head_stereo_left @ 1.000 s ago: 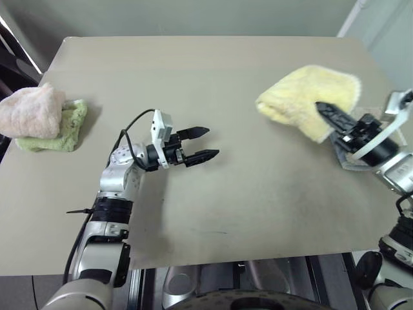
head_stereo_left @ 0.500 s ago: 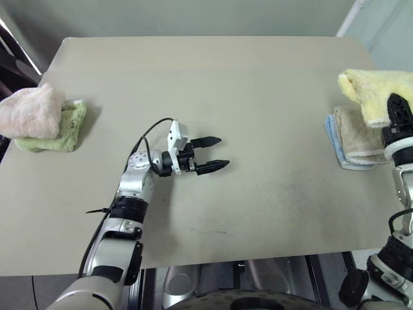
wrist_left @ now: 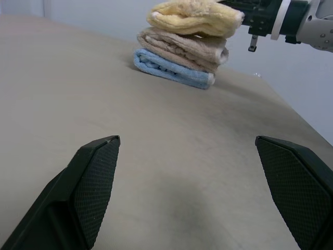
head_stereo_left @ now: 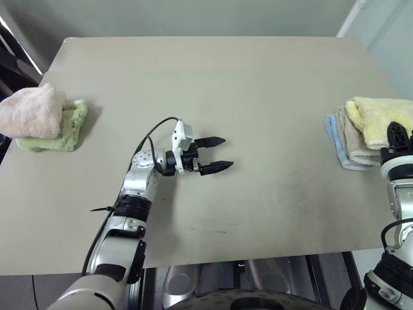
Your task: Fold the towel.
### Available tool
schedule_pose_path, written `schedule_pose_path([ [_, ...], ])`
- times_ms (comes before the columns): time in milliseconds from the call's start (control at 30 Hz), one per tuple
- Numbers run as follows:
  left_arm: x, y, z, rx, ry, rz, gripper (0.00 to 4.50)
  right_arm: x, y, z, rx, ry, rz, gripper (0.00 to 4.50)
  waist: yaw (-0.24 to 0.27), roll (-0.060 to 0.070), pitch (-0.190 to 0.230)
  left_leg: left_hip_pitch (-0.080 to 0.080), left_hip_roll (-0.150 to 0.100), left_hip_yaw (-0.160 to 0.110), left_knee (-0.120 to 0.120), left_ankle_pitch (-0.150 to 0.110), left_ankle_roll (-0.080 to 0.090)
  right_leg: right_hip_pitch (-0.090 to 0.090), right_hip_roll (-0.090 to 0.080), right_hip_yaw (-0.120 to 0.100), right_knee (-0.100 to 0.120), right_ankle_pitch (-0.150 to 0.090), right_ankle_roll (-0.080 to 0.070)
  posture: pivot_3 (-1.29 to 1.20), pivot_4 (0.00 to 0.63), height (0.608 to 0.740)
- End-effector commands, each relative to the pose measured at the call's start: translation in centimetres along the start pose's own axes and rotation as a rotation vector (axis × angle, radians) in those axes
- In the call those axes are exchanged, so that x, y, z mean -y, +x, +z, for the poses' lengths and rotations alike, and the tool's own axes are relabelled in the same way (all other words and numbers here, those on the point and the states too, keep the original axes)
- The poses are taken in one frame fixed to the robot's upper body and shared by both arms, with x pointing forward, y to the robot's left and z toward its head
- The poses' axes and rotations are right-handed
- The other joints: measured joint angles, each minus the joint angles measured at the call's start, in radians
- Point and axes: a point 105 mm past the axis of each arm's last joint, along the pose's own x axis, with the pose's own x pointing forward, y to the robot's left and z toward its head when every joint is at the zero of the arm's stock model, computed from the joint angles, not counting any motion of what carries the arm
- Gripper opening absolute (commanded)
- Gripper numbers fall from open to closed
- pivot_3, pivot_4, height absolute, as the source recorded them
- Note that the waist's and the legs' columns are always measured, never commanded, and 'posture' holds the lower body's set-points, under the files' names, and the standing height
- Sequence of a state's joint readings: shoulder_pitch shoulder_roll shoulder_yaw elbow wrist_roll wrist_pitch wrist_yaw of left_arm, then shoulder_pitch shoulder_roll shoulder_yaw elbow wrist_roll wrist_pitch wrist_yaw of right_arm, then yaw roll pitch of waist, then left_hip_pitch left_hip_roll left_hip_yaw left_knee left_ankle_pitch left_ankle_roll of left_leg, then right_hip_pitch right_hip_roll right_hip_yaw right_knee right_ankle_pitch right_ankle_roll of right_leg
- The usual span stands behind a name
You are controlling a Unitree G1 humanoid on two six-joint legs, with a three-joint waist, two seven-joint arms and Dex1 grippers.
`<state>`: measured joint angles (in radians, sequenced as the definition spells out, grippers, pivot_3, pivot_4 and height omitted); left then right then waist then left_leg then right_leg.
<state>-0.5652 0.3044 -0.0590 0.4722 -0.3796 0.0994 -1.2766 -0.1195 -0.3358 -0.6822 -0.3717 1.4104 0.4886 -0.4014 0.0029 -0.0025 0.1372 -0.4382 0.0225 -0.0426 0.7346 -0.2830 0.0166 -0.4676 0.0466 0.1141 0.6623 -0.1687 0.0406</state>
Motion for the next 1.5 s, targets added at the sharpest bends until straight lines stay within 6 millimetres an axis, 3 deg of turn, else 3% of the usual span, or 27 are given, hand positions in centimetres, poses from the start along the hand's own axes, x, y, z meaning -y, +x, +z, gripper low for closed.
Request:
schedule_pose_path([
  [33,0.3,0.7,1.3,0.019,0.053,-0.017,4.5,-0.2,0.1,0.8,0.027,-0.014,0.014,0.02,0.0,0.0,0.0,0.0,0.0,0.0,0.0,0.0,0.0,0.0,0.0,0.0,0.0,0.0,0.0,0.0,0.15,0.703],
  [567,0.1,0.5,1.0,0.022,0.061,0.006,4.5,0.2,1.8,0.4,-0.023,-0.005,-0.003,0.02,0.0,0.0,0.0,0.0,0.0,0.0,0.0,0.0,0.0,0.0,0.0,0.0,0.0,0.0,0.0,0.0,0.15,0.703],
  [867,0.1,0.3,0.7,0.021,0.066,0.019,4.5,1.4,1.9,-0.3,-0.064,0.015,-0.037,0.02,0.0,0.0,0.0,0.0,0.0,0.0,0.0,0.0,0.0,0.0,0.0,0.0,0.0,0.0,0.0,0.0,0.15,0.703],
  [1033,0.1,0.3,0.5,0.019,0.07,0.025,4.5,2.6,1.9,-0.3,-0.062,0.039,-0.062,1.49,0.0,0.0,0.0,0.0,0.0,0.0,0.0,0.0,0.0,0.0,0.0,0.0,0.0,0.0,0.0,0.0,0.15,0.703],
  [1300,0.1,0.0,0.5,0.012,0.076,0.032,4.5,3.5,1.5,0.5,-0.046,0.074,-0.073,4.34,0.0,0.0,0.0,0.0,0.0,0.0,0.0,0.0,0.0,0.0,0.0,0.0,0.0,0.0,0.0,0.0,0.15,0.703],
  [1500,0.1,-0.2,0.4,0.011,0.077,0.036,4.5,3.5,0.8,1.4,-0.032,0.128,-0.058,4.48,0.001,0.0,0.0,0.0,0.0,0.0,0.0,0.0,0.0,0.001,0.0,0.0,0.0,0.0,0.0,0.0,0.15,0.703],
])
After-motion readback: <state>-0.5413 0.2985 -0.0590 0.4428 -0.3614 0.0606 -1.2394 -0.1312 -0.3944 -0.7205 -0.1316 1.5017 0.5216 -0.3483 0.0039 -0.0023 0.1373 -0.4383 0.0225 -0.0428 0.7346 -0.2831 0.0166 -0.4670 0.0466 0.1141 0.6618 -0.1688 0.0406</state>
